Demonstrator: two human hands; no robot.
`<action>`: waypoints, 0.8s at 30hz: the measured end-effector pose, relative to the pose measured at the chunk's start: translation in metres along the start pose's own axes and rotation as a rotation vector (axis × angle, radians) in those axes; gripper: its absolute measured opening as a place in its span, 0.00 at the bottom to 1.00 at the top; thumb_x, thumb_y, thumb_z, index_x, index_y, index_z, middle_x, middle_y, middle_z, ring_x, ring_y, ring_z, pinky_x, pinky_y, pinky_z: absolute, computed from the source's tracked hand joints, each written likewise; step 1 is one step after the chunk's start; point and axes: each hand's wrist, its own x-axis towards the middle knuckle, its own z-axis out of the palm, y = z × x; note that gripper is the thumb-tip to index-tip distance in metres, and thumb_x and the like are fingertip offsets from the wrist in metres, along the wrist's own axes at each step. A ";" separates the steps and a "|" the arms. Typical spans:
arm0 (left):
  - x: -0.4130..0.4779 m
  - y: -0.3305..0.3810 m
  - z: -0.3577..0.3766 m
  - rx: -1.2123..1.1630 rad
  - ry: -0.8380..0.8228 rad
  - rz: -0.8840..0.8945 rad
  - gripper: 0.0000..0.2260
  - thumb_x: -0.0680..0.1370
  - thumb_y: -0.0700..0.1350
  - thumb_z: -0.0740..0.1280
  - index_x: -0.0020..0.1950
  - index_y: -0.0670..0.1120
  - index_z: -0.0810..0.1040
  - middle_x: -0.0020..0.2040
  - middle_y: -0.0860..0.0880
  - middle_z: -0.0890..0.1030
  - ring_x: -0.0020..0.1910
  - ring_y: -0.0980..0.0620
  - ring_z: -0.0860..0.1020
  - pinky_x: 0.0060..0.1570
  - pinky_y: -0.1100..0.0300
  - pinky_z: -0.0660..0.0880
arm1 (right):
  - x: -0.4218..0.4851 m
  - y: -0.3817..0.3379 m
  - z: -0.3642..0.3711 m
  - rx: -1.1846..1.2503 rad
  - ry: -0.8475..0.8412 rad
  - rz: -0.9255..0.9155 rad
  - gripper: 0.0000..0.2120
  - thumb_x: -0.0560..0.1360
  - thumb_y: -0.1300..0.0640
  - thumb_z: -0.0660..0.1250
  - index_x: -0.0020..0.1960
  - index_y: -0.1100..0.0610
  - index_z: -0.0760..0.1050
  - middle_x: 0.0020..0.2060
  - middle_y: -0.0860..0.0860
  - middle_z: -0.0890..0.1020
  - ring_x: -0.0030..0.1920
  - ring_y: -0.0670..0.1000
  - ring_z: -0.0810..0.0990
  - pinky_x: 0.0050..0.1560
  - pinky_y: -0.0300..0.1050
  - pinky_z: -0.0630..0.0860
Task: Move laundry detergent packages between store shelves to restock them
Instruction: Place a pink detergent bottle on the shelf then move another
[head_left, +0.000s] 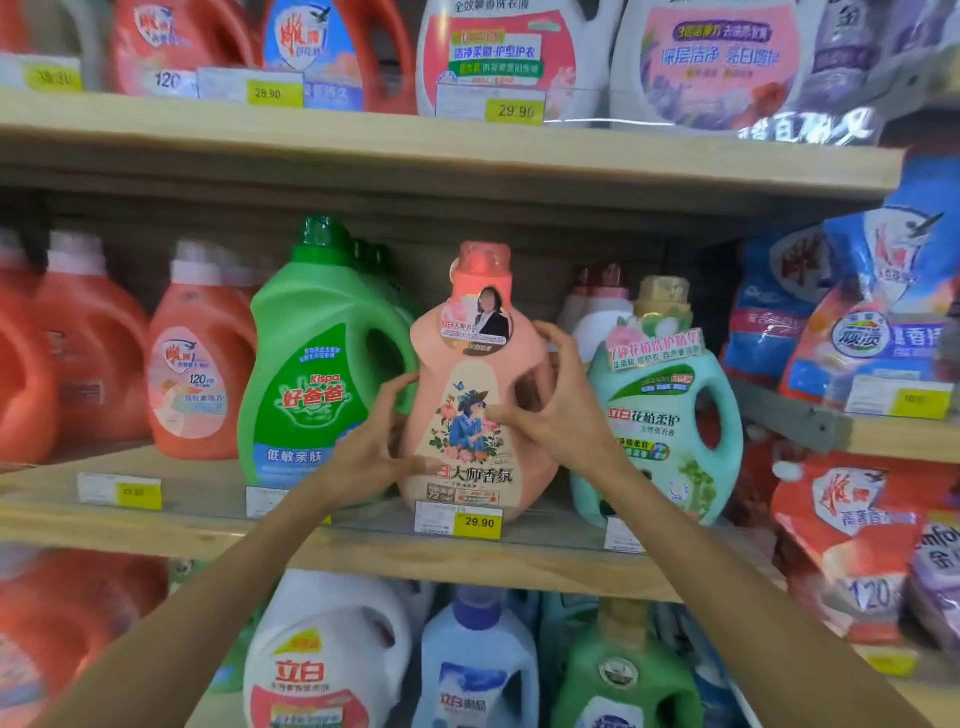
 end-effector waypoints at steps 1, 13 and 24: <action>-0.001 -0.002 -0.001 0.013 0.001 -0.005 0.46 0.62 0.56 0.83 0.69 0.74 0.57 0.59 0.43 0.82 0.57 0.44 0.84 0.56 0.38 0.80 | 0.002 0.001 0.001 -0.002 -0.003 0.008 0.48 0.60 0.48 0.83 0.73 0.46 0.60 0.68 0.47 0.70 0.67 0.46 0.71 0.69 0.49 0.71; 0.000 -0.007 -0.001 -0.003 -0.100 -0.046 0.43 0.75 0.39 0.74 0.79 0.60 0.51 0.60 0.47 0.81 0.59 0.52 0.83 0.56 0.52 0.82 | 0.016 0.008 0.004 -0.053 -0.110 0.103 0.47 0.66 0.52 0.81 0.75 0.48 0.54 0.66 0.49 0.72 0.63 0.49 0.74 0.60 0.41 0.69; -0.002 -0.010 0.000 0.000 -0.066 -0.024 0.42 0.74 0.40 0.74 0.75 0.66 0.53 0.63 0.47 0.81 0.60 0.54 0.82 0.56 0.51 0.82 | 0.015 0.000 0.005 -0.140 -0.119 0.123 0.48 0.67 0.51 0.80 0.76 0.49 0.52 0.69 0.51 0.69 0.65 0.50 0.71 0.64 0.44 0.69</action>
